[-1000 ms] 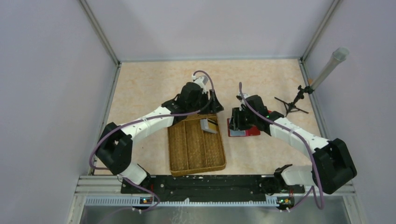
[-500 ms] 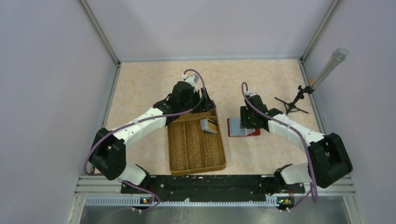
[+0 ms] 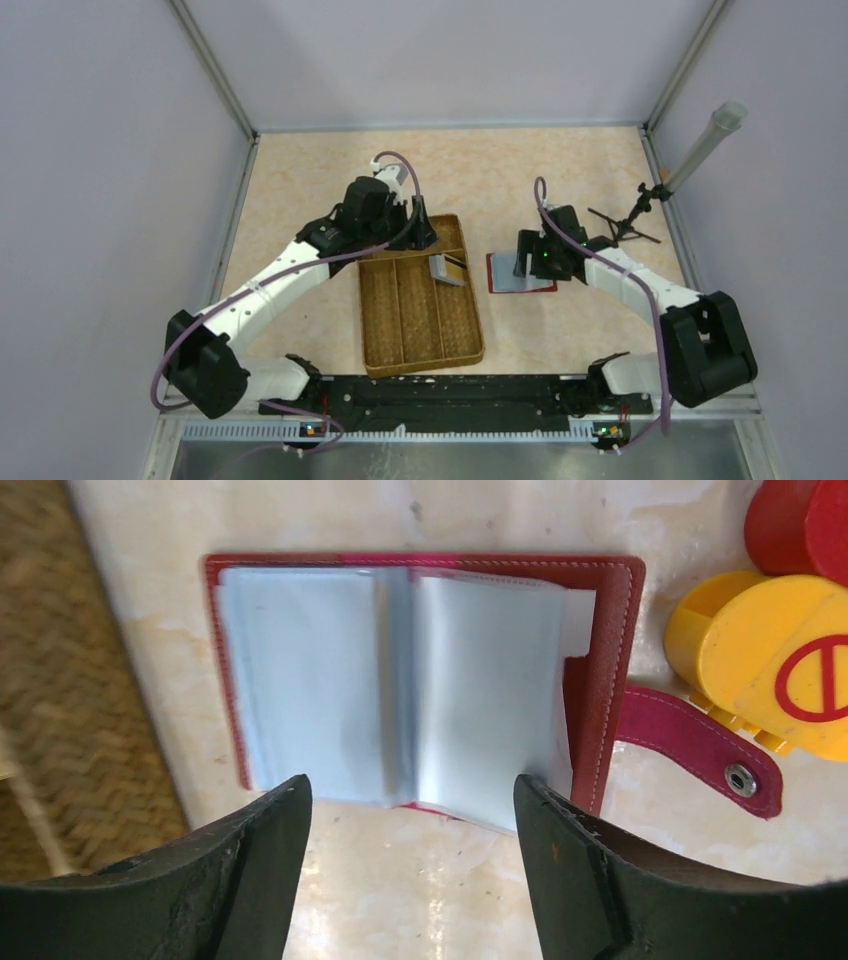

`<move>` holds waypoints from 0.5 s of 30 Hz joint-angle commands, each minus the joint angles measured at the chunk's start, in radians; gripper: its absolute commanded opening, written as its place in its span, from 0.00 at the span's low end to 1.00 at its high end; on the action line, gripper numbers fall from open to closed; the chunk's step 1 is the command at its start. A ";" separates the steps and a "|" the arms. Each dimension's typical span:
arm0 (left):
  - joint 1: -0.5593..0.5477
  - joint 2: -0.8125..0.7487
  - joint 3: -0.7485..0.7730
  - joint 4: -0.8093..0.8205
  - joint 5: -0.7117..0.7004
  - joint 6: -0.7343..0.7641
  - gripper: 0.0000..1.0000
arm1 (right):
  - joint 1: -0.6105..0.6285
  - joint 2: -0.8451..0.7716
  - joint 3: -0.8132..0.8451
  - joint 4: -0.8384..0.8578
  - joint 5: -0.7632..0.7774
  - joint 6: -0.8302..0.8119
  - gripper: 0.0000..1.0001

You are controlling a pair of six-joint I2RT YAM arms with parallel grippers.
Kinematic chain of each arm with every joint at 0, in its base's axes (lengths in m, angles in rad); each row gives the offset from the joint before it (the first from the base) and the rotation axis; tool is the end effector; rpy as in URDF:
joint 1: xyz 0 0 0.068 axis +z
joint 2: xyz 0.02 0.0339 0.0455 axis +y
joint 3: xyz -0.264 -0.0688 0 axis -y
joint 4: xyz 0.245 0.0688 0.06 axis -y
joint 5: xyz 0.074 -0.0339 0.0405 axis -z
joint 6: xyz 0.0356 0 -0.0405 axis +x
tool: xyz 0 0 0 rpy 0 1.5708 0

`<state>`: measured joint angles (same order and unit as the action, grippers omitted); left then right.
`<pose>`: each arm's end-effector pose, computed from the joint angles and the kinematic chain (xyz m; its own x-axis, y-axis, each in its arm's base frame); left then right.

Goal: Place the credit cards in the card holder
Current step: Turn over the card slot in the card holder.

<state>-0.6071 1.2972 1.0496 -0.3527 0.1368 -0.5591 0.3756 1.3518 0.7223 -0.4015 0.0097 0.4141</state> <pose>0.2363 -0.1700 0.3041 -0.7421 -0.1243 -0.6587 0.3114 0.8063 -0.5030 0.2349 0.0922 0.1814 -0.8763 0.0870 -0.4739 -0.0105 0.9799 0.1992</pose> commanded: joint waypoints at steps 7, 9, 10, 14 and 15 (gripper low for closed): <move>0.046 -0.112 0.062 -0.214 -0.167 0.263 0.81 | 0.150 -0.175 0.155 0.035 -0.071 0.017 0.76; 0.062 -0.128 0.033 -0.178 -0.158 0.268 0.81 | 0.210 -0.163 0.162 0.084 -0.077 0.036 0.76; 0.070 -0.135 0.025 -0.174 -0.145 0.270 0.81 | 0.233 -0.152 0.168 0.104 -0.077 0.042 0.76; 0.078 -0.159 0.016 -0.183 -0.160 0.306 0.82 | 0.329 -0.080 0.223 0.143 -0.051 0.045 0.80; 0.078 -0.164 0.009 -0.182 -0.167 0.304 0.82 | 0.353 -0.054 0.242 0.147 -0.039 0.043 0.80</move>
<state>-0.5346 1.1736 1.0809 -0.5476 0.0227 -0.3050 0.6537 1.2270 0.8719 -0.3290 -0.0559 0.4423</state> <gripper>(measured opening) 0.819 0.796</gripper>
